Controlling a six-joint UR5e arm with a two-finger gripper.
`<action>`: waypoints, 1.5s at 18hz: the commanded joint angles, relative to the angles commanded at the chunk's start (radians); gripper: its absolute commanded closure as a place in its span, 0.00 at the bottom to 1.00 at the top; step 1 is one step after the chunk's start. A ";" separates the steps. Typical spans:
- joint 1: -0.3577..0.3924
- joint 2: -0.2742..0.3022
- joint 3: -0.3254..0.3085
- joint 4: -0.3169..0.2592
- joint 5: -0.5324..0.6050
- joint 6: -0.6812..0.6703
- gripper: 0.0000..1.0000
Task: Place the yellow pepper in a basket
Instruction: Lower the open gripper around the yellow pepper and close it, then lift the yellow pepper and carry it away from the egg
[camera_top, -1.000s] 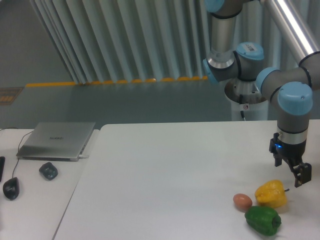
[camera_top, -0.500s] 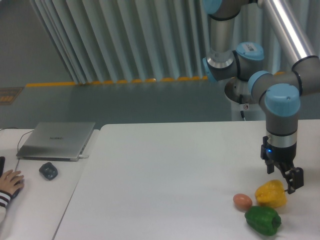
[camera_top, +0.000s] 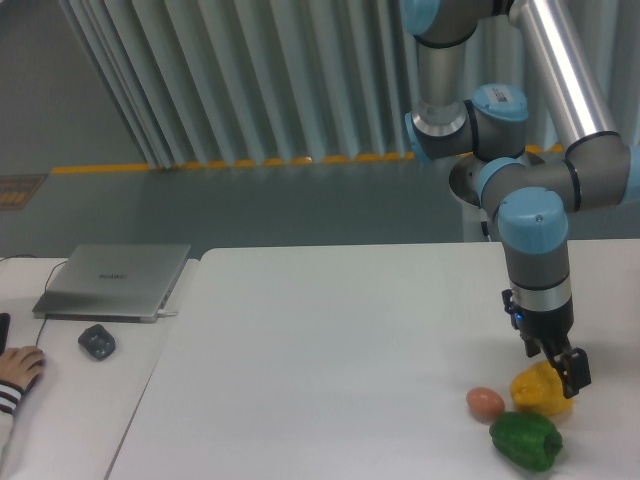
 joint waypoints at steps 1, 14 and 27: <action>0.000 -0.003 0.000 0.000 0.000 0.000 0.00; -0.012 -0.031 -0.006 0.000 0.000 -0.035 0.00; -0.003 -0.011 0.014 -0.043 0.003 -0.026 0.52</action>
